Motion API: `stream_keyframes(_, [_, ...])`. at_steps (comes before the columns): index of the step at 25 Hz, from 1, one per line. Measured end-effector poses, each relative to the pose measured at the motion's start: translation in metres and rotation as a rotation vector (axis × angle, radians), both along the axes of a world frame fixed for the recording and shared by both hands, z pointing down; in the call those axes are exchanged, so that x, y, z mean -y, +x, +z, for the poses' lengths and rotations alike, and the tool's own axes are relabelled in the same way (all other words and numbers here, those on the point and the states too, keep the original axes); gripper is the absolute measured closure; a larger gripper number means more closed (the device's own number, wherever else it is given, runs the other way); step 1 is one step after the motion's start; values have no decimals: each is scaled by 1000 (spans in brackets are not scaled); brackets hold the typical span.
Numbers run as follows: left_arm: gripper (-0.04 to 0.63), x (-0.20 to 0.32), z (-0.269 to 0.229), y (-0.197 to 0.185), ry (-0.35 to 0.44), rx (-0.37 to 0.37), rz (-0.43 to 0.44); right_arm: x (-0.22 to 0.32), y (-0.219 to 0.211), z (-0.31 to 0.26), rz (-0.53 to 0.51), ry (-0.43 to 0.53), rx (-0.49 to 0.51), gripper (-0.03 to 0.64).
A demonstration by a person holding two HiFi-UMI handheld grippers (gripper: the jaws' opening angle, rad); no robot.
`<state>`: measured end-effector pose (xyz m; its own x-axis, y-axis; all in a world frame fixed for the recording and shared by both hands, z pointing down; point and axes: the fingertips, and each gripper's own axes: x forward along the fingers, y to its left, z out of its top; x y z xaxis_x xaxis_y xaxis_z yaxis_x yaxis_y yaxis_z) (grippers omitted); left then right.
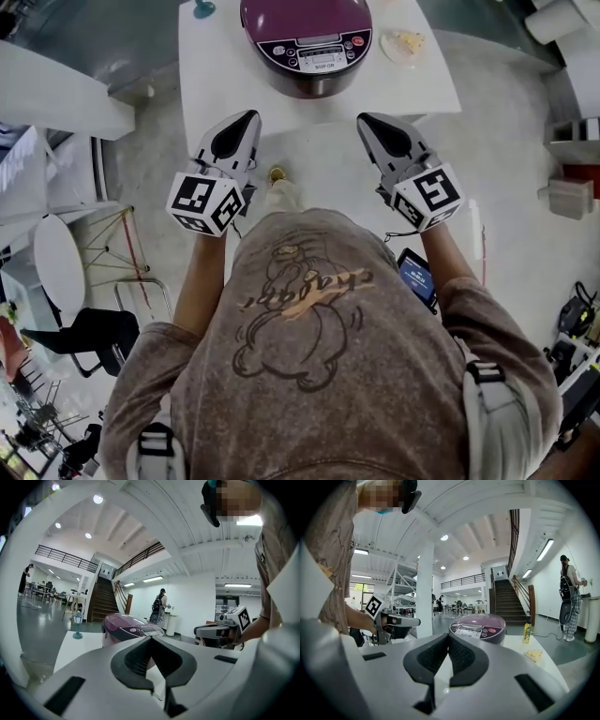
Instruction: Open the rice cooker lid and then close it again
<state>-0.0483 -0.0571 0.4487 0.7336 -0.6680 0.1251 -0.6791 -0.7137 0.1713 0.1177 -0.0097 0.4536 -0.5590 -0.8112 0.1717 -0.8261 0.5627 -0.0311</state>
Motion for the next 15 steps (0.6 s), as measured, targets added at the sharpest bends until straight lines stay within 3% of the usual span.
stream_keyframes(15, [574, -2, -4, -15, 7, -43, -67, 6, 7, 1, 83, 6, 41, 615])
